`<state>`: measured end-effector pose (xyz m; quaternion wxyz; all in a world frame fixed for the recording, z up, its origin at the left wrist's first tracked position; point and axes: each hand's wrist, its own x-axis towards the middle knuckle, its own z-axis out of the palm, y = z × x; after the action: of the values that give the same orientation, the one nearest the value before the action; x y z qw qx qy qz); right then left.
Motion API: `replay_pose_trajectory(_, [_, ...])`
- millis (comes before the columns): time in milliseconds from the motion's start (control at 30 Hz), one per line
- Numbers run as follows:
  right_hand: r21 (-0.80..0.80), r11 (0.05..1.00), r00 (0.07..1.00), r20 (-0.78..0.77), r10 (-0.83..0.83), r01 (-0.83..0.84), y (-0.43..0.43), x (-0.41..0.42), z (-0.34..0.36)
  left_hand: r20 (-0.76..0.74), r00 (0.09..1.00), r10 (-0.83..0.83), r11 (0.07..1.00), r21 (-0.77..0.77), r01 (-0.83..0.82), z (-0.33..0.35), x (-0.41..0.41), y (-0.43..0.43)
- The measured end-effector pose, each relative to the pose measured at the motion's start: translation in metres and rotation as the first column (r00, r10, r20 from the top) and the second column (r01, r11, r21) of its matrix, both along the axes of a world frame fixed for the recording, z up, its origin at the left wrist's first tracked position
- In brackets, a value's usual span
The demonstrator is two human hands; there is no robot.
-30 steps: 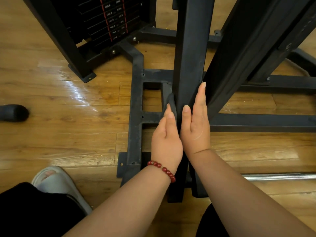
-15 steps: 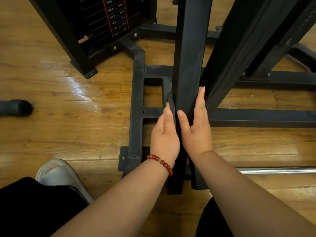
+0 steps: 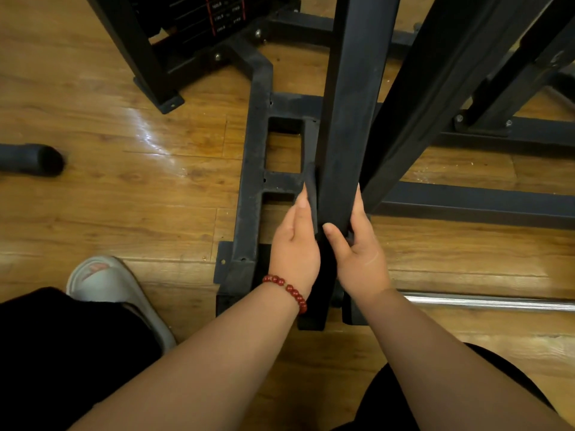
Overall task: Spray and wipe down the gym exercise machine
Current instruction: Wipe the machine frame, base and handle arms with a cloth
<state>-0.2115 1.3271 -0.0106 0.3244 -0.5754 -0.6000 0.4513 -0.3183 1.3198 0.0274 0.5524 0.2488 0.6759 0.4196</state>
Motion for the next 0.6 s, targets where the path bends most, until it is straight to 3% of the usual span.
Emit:
replay_pose_trajectory(167, [-0.042,0.999,0.999,-0.026,0.021,-0.022,0.002,0.003,0.001,0.041,0.999,-0.025,0.986,-0.161,0.031,-0.031,-0.002,-0.022])
replay_pose_trajectory(433, [-0.024,0.999,0.998,-0.039,0.045,-0.046,0.003,0.005,-0.004,-0.012,1.000,0.002,1.000,0.006,-0.002,-0.006,0.004,-0.006])
replay_pose_trajectory(600, [-0.037,0.998,0.999,-0.013,0.044,-0.045,0.003,0.006,-0.004,0.005,0.998,-0.055,0.992,-0.113,0.055,-0.043,-0.001,-0.027])
